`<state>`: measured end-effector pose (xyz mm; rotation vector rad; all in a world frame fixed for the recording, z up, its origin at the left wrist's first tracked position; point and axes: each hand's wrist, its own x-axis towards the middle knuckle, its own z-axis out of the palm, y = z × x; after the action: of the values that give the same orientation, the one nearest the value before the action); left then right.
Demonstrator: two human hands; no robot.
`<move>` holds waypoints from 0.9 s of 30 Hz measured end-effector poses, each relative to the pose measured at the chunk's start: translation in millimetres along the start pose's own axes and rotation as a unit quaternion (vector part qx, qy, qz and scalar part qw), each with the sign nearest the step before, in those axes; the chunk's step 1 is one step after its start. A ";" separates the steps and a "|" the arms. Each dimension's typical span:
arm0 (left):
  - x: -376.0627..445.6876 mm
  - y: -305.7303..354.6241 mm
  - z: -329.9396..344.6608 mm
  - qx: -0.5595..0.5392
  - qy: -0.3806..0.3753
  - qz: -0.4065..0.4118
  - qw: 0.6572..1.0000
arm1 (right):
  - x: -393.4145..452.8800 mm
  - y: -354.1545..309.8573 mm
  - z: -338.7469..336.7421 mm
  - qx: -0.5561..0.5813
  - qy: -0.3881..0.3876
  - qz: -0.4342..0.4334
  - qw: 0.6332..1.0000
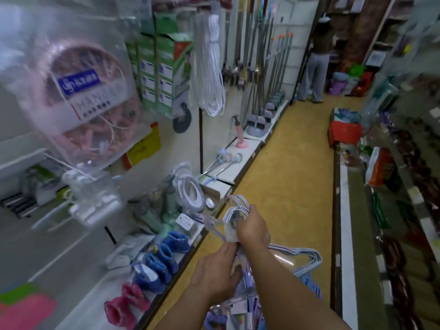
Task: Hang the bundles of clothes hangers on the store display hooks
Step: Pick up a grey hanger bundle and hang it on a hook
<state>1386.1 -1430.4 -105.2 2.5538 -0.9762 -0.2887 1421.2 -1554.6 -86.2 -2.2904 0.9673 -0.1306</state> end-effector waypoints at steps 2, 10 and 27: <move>2.9 10.4 -13.4 -0.053 0.047 -0.041 0.997 | -4.0 -10.2 -14.2 0.020 0.016 -0.022 0.999; 33.2 3.8 -82.8 -0.034 0.284 -0.225 0.932 | -7.4 -36.6 -64.5 0.041 -0.032 -0.174 0.983; -22.2 -13.4 -97.5 -0.090 0.183 -0.366 0.908 | -52.9 -66.4 -41.5 0.080 -0.132 -0.237 0.959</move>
<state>1409.3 -1378.7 -21.8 2.5566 0.1664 -0.0784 1410.0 -1505.8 -6.1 -2.2729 0.2504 -0.0947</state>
